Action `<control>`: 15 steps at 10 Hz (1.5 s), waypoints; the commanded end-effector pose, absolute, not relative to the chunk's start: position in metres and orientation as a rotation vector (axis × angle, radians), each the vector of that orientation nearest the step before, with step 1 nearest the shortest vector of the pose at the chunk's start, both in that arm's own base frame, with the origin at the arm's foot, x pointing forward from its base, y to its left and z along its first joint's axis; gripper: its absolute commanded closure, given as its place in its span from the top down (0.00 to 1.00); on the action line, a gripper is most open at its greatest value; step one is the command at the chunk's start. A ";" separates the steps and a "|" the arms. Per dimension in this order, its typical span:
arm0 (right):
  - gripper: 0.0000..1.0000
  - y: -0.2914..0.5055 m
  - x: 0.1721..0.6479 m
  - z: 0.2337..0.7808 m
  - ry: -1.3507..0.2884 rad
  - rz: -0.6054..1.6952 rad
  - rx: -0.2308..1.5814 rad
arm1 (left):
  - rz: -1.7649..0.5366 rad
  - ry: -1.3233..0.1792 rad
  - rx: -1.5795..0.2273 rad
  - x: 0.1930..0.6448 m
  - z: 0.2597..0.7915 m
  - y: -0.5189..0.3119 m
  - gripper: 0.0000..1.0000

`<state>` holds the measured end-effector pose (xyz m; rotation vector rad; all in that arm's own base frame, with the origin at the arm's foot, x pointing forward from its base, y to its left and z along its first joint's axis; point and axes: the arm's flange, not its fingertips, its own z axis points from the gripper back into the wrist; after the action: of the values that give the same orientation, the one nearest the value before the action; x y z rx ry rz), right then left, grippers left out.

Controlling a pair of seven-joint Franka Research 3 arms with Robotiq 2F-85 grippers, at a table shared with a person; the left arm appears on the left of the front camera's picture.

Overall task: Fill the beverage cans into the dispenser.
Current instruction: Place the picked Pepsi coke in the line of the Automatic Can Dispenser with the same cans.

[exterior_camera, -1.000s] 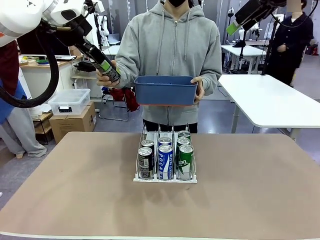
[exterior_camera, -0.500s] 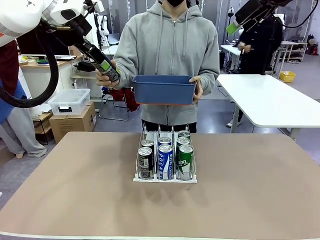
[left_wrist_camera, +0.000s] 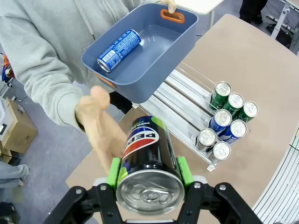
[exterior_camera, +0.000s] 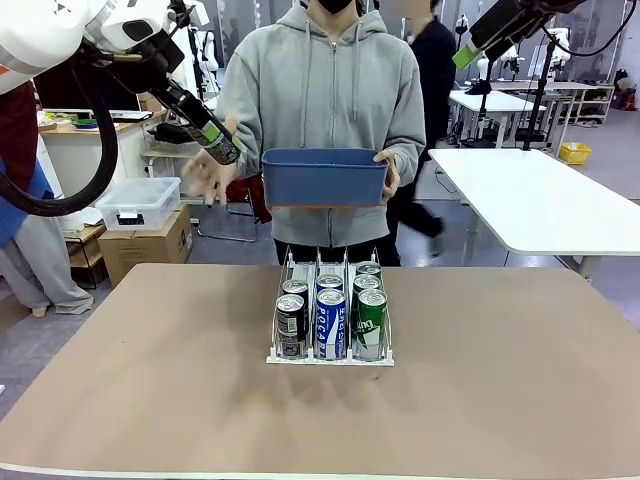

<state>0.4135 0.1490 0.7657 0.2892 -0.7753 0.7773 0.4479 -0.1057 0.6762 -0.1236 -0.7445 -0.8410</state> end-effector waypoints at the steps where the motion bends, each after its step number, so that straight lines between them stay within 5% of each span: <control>1: 1.00 0.147 0.410 0.762 -0.770 0.778 0.288 | -0.840 -0.751 -0.121 0.447 0.677 -0.104 0.00; 12: 1.00 0.147 0.410 0.762 -0.770 0.778 0.288 | -0.840 -0.751 -0.121 0.447 0.677 -0.104 0.00; 13: 1.00 0.147 0.410 0.762 -0.770 0.778 0.288 | -0.841 -0.744 -0.124 0.448 0.676 -0.106 0.58; 15: 1.00 0.147 0.410 0.762 -0.770 0.778 0.288 | -0.791 -0.685 0.039 0.429 0.668 -0.102 0.58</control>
<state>0.4134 0.1490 0.7657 0.2892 -0.7752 0.7773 0.4477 -0.1019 0.6718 -0.0267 -0.7164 -0.8363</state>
